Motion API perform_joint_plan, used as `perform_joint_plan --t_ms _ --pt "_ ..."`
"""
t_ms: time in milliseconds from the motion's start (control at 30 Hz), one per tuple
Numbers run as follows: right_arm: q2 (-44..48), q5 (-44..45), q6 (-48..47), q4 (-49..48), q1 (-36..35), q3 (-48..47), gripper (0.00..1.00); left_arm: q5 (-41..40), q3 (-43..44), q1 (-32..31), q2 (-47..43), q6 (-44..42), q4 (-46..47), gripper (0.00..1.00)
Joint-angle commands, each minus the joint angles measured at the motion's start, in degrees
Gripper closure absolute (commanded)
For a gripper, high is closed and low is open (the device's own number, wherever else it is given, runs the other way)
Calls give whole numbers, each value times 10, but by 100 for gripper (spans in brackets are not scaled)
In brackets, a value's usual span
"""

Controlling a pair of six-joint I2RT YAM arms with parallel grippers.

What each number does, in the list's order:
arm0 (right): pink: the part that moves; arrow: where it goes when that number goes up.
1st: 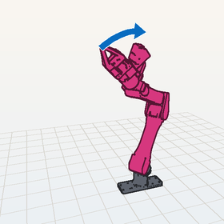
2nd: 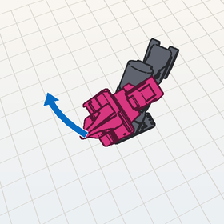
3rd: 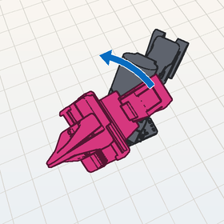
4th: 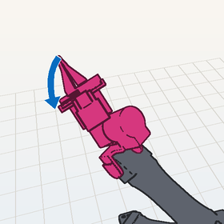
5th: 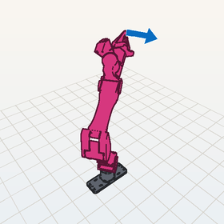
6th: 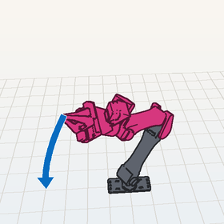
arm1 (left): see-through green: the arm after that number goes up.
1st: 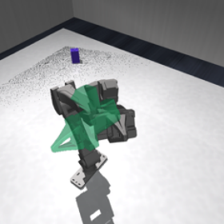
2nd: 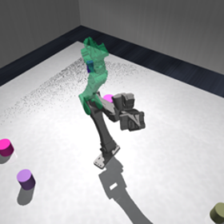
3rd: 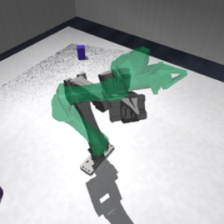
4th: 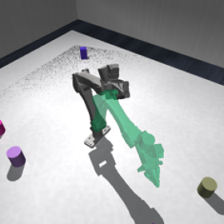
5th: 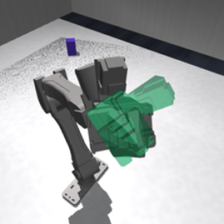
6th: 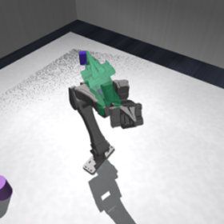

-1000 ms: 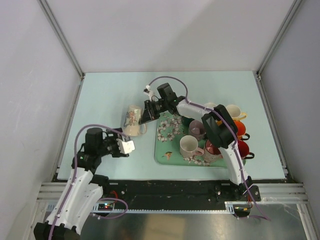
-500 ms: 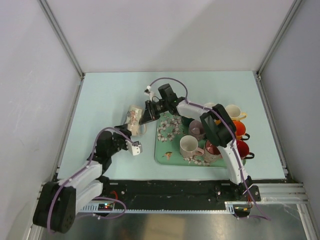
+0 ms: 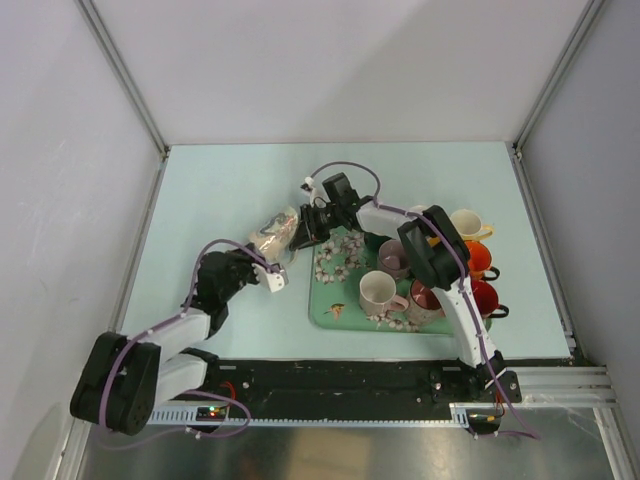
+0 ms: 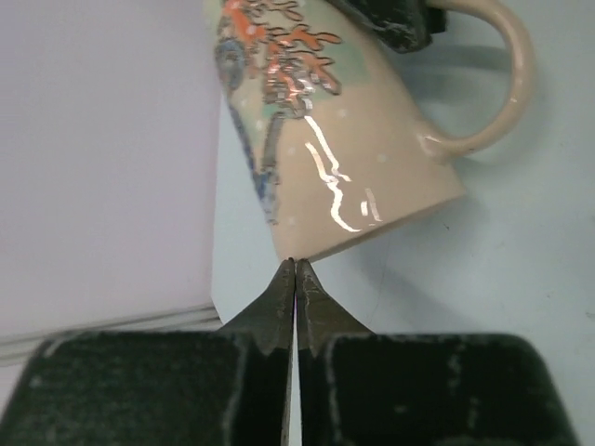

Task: Turn the mug right side up
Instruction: Turn over the cup at the center of the board.

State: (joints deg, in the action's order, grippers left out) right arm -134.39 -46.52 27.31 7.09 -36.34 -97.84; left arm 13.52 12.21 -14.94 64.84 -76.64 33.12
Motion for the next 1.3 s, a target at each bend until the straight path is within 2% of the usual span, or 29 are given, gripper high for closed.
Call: perform_joint_plan --t_ms 0,100,200,300,333,367,400,467,533,667,833,900,1033,1167,1267 --pt "13 -37 -38 -15 -22 -12 75 -3 69 -10 -79 86 19 100" --pt "17 -29 -38 -14 -14 -16 66 -7 95 -10 -115 130 -77 100" --pt "20 -21 -39 -15 -11 -17 55 3 102 -10 -148 154 -132 100" --pt "19 -11 -41 -14 -10 -20 52 -3 111 -9 -165 158 -194 99" --pt "17 -5 -44 -11 -9 -23 52 -6 117 -8 -169 155 -230 91" --pt "15 -1 -46 -9 -10 -26 53 -3 129 -4 -171 146 -267 79" --pt "14 3 -48 -7 -9 -29 53 1 139 1 -172 138 -311 63" --pt "11 9 -51 -5 -9 -34 53 19 145 29 -174 112 -350 41" --pt "9 15 -53 -4 -8 -36 52 50 144 57 -169 66 -360 29" --pt "13 20 -53 -5 -6 -30 50 96 169 82 -117 5 -363 20" --pt "17 20 -53 0 -6 -24 49 157 179 87 -31 -104 -325 17" --pt "19 19 -52 -1 -7 -22 49 174 165 88 5 -143 -264 19" --pt "26 17 -52 1 -7 -14 49 195 139 87 99 -192 -75 23" --pt "33 15 -54 6 -4 -5 49 201 137 81 201 -187 109 37" --pt "37 14 -53 9 -1 0 49 199 147 70 239 -175 173 49"
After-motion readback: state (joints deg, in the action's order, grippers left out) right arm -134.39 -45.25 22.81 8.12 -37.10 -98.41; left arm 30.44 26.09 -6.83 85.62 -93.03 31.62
